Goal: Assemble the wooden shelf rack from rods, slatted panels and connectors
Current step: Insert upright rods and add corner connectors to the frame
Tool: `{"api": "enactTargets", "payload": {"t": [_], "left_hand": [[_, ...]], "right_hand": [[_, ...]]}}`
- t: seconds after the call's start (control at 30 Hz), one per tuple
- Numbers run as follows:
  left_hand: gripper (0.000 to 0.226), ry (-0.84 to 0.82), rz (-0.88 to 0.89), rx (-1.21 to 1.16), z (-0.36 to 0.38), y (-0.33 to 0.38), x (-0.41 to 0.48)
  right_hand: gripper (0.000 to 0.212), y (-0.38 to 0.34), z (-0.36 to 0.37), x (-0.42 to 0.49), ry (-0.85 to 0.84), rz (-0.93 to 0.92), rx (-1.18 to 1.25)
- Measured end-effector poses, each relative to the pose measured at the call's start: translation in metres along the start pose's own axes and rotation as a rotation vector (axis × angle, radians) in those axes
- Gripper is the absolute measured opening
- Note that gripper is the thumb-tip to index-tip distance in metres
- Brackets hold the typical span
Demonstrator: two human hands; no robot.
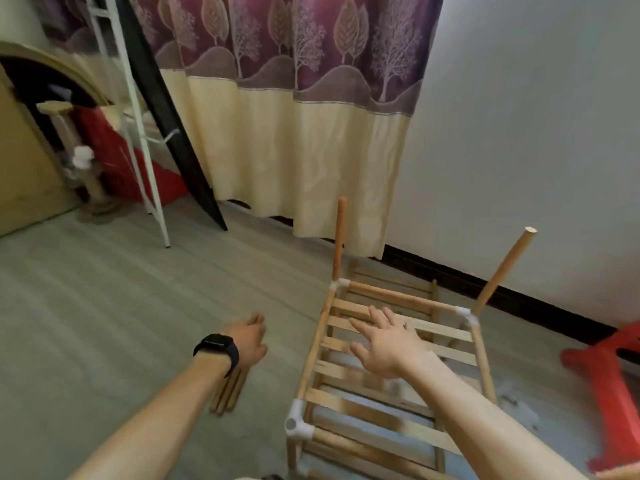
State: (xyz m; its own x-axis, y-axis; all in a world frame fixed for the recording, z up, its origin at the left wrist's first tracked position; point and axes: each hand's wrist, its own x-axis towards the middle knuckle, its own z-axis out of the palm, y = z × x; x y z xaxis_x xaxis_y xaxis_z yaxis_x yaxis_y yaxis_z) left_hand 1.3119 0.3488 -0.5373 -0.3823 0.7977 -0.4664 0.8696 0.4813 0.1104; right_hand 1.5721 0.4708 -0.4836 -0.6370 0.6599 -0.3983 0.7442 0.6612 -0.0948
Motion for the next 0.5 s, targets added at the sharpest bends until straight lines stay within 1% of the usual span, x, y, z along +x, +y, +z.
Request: {"api": "enactTargets", "payload": {"t": [0.1,0.17,0.23,0.3,0.37,0.43,0.5], "left_hand": [[0.052,-0.082,-0.103,-0.060,0.048,-0.034,0.020],[0.048,-0.096,-0.120,-0.098,0.076,-0.046,0.029],[0.045,-0.113,-0.126,-0.139,0.101,-0.051,0.040],[0.056,-0.148,-0.150,-0.161,0.127,-0.059,0.056],[0.062,-0.190,-0.222,-0.211,0.148,-0.067,0.071],[0.060,-0.199,-0.259,-0.234,0.163,-0.069,0.081],[0.057,-0.159,-0.294,-0.222,0.174,-0.070,0.090]], "right_hand": [[0.066,-0.005,0.032,0.038,0.038,0.005,-0.001],[0.067,-0.005,0.052,0.057,0.078,0.019,0.007],[0.064,-0.004,0.070,0.066,0.136,0.026,0.018],[0.060,-0.001,0.081,0.069,0.204,0.016,0.010],[0.059,-0.001,0.083,0.072,0.234,0.003,-0.004],[0.062,-0.004,0.081,0.075,0.231,-0.001,-0.008],[0.064,-0.007,0.082,0.078,0.228,-0.005,-0.001]]}}
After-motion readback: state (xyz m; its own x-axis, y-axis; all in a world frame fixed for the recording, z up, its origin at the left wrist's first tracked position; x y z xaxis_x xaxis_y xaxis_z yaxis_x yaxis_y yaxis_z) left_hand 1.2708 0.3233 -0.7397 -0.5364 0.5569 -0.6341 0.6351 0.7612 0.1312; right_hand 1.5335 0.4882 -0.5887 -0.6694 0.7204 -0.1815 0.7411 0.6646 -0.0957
